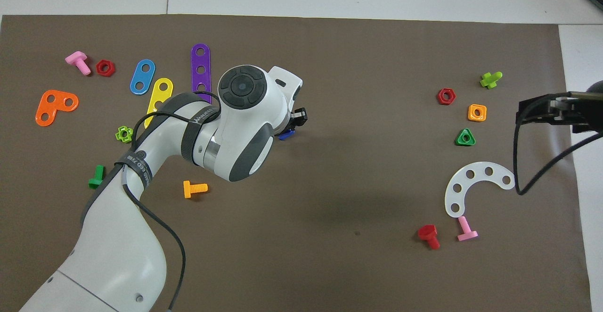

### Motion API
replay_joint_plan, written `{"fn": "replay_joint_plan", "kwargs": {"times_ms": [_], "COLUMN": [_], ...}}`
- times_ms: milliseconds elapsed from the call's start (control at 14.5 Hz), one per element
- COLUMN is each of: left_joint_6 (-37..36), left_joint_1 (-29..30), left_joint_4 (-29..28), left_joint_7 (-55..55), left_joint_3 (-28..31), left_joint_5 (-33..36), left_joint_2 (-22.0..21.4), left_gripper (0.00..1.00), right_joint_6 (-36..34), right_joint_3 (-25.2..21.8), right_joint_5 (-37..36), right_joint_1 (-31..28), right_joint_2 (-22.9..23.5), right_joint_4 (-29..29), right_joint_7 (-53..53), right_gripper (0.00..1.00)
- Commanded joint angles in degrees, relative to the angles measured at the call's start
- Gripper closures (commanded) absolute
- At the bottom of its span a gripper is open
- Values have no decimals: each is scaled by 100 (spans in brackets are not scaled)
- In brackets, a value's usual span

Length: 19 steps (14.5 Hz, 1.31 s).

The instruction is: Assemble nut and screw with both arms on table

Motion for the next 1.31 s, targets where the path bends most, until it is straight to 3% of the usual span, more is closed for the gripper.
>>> {"fn": "replay_joint_plan", "kwargs": {"times_ms": [0, 1241], "left_joint_6": [154, 655], "left_joint_1": [-122, -280], "left_joint_4": [95, -520], "left_joint_7": [-128, -234], "left_joint_3": [118, 188], "left_joint_5": [125, 282], "left_joint_2": [144, 109], "left_gripper": [100, 100], "right_joint_6": [-526, -518], "right_joint_3": [39, 56], "right_joint_5": [76, 295], "right_joint_1": [-196, -337], "right_joint_2": [18, -123], "right_joint_4": [310, -25], "right_joint_7": [-340, -806], "right_gripper": [0, 0]}}
